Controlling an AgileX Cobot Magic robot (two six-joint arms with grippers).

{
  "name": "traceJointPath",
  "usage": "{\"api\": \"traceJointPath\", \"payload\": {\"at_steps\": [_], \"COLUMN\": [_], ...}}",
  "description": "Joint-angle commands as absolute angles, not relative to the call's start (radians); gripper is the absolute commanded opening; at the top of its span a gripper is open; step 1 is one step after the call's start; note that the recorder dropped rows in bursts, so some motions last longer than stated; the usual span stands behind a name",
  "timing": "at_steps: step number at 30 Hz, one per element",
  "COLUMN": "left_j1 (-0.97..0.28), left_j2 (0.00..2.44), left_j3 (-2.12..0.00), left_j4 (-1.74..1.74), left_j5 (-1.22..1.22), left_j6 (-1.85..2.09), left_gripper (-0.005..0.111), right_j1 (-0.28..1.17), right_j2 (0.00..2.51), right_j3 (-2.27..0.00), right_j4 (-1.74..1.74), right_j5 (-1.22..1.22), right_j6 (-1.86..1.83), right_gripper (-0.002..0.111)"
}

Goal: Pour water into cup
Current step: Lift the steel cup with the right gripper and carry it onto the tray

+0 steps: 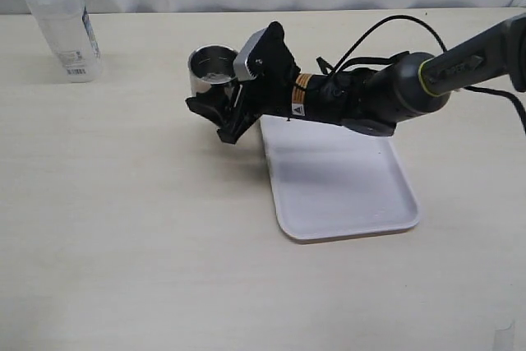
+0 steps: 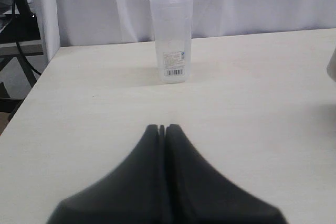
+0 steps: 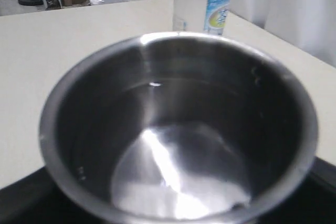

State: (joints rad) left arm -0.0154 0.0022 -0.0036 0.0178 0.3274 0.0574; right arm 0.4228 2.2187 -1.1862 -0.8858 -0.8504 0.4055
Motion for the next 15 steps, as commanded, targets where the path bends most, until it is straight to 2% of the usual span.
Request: {"api": "traceJointPath", "payload": {"at_steps": [1, 15], "left_j1": [-0.024, -0.024], "left_j2": [0.000, 0.000], "left_j3": [0.000, 0.000], "left_j4": [0.015, 0.015], "left_j5": [0.319, 0.325], "left_j6": [0.051, 0.051], "left_gripper": [0.000, 0.000], "right_j1": [0.370, 0.206], "right_j2": [2.191, 2.134], "right_j3": [-1.184, -1.056], "right_j4": [-0.883, -0.918], "right_j5": [-0.883, -0.886], "right_j6": [0.417, 0.423], "right_gripper": [0.004, 0.004]}}
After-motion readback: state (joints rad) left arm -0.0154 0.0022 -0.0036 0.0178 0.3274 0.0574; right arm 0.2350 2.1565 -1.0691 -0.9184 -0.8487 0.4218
